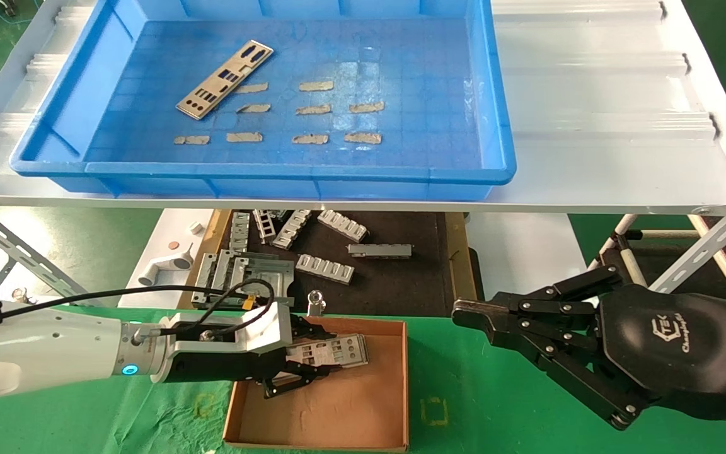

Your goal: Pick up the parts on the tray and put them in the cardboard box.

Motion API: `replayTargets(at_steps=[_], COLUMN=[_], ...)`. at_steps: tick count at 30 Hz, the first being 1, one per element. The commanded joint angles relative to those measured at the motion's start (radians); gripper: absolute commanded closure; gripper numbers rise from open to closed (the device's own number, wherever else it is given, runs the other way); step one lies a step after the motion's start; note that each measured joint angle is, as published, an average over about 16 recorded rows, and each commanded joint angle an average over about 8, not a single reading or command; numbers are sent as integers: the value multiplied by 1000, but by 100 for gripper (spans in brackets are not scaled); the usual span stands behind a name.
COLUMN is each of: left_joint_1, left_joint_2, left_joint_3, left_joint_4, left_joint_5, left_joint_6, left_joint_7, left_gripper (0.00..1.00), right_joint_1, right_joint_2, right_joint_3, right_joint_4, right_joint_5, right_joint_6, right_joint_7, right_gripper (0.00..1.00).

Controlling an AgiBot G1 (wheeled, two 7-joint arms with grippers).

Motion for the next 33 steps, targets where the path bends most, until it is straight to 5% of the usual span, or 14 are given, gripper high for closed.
replayTargets(at_steps=[1, 7, 33], left_joint_1=[-5, -19, -79], left_joint_2=[10, 48, 119], left_joint_3=[-3, -7, -7], left_joint_4=[32, 124, 345], left_joint_5=[-4, -11, -19], left_joint_6=[1, 14, 96], left_joint_7=[15, 55, 156], left_gripper=[89, 71, 76], right_joint_1=[0, 0, 0], right_joint_2=[0, 0, 0], right_joint_3=[0, 0, 0], right_joint_4=[0, 0, 0], right_joint_5=[0, 0, 0], right_joint_6=[0, 0, 0], right_joint_7=[0, 0, 0], right_gripper=[100, 100, 100])
